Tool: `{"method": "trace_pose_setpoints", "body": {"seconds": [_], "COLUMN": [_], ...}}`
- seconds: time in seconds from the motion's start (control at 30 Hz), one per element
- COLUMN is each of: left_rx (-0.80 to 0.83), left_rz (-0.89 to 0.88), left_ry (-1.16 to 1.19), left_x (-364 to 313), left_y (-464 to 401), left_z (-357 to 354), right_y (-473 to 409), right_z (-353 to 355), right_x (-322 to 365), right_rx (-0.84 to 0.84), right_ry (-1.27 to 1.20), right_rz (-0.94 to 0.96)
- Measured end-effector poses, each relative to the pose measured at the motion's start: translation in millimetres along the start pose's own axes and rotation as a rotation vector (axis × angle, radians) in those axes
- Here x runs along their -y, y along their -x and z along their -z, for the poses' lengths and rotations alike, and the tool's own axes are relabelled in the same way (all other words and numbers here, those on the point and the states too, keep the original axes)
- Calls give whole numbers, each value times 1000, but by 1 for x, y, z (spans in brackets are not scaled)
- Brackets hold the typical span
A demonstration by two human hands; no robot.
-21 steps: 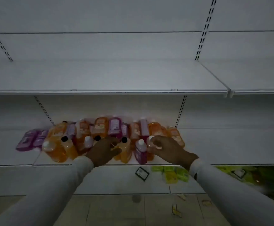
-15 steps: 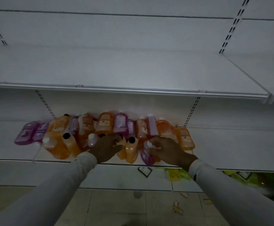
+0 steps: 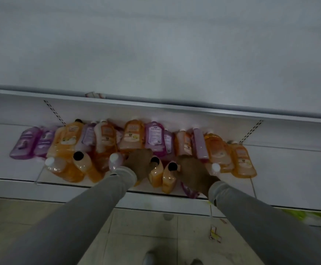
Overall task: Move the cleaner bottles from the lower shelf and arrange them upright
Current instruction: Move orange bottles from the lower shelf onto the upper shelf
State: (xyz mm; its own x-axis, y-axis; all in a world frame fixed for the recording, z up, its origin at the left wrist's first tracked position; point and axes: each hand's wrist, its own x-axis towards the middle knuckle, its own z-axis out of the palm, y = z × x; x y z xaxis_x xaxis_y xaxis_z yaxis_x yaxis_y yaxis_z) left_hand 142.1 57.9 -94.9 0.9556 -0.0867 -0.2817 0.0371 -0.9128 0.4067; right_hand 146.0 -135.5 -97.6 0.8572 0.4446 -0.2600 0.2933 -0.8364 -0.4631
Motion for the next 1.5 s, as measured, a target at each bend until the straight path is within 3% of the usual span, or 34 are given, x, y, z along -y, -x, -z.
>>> {"method": "trace_pose_setpoints", "body": {"seconds": [0.27, 0.77, 0.93, 1.03, 1.2, 1.37, 1.5], "left_rx": [-17, -1, -20, -5, -39, -44, -89], "left_rz": [82, -11, 49, 105, 139, 165, 159], "left_ry": [-121, -57, 9, 55, 72, 84, 156], "left_x": [-7, 8, 12, 12, 16, 19, 18], "left_y": [-20, -8, -11, -10, -10, -11, -10], "left_z": [-16, -15, -18, -29, -46, -56, -58], "right_y": [-29, -31, -27, -28, -34, -40, -39], "right_z": [-1, 5, 6, -1, -12, -23, -18], "right_x": [-16, -16, -20, -26, -33, -43, -37], "right_rx": [152, 36, -4, -16, 108, 143, 127], "right_ry": [63, -86, -77, -29, -55, 113, 85], "right_rz": [111, -19, -54, -5, 128, 122, 130]}}
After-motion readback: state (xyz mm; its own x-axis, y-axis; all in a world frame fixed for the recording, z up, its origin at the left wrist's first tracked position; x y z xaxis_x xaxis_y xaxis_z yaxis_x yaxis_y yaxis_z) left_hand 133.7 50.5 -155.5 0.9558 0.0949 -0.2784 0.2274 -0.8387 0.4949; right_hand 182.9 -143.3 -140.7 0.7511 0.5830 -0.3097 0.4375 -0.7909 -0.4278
